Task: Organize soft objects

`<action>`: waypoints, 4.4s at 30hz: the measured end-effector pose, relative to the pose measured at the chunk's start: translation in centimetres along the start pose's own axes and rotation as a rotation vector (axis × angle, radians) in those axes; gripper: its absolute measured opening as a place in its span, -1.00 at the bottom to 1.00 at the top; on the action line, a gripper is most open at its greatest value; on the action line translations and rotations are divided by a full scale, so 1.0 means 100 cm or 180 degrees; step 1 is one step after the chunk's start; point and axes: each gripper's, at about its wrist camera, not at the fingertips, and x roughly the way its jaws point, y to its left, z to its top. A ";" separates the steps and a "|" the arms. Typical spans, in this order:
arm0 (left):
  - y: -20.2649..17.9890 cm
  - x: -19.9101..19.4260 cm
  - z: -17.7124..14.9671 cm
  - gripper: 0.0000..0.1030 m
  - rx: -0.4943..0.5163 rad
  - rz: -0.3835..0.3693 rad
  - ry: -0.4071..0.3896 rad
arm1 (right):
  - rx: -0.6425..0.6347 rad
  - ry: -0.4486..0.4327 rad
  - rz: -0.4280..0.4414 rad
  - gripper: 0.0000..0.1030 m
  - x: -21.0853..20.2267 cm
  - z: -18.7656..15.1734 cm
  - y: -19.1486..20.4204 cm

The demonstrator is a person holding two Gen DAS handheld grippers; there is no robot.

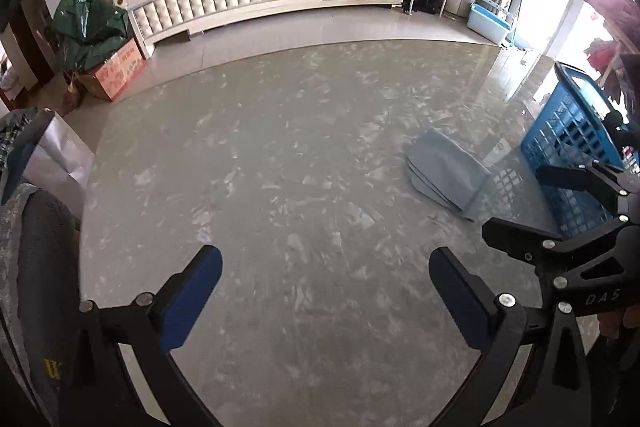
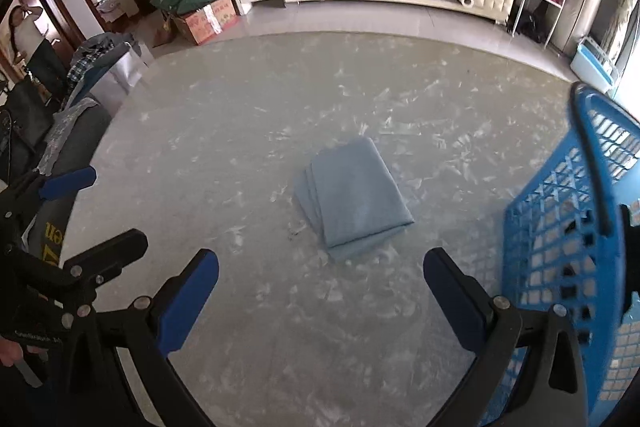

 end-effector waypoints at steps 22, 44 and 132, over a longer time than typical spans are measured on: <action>-0.016 0.067 0.045 0.99 0.0190 -0.0147 0.0167 | 0.0291 0.0215 -0.0340 0.32 0.051 0.024 -0.024; -0.034 0.019 0.026 0.99 0.0163 -0.0224 -0.0010 | 0.0215 0.0032 0.0157 -0.92 0.001 0.001 -0.007; -0.224 -0.132 -0.007 0.99 0.1127 -0.0536 -0.0868 | 0.0414 -0.0857 -0.0636 1.00 -0.195 -0.119 -0.098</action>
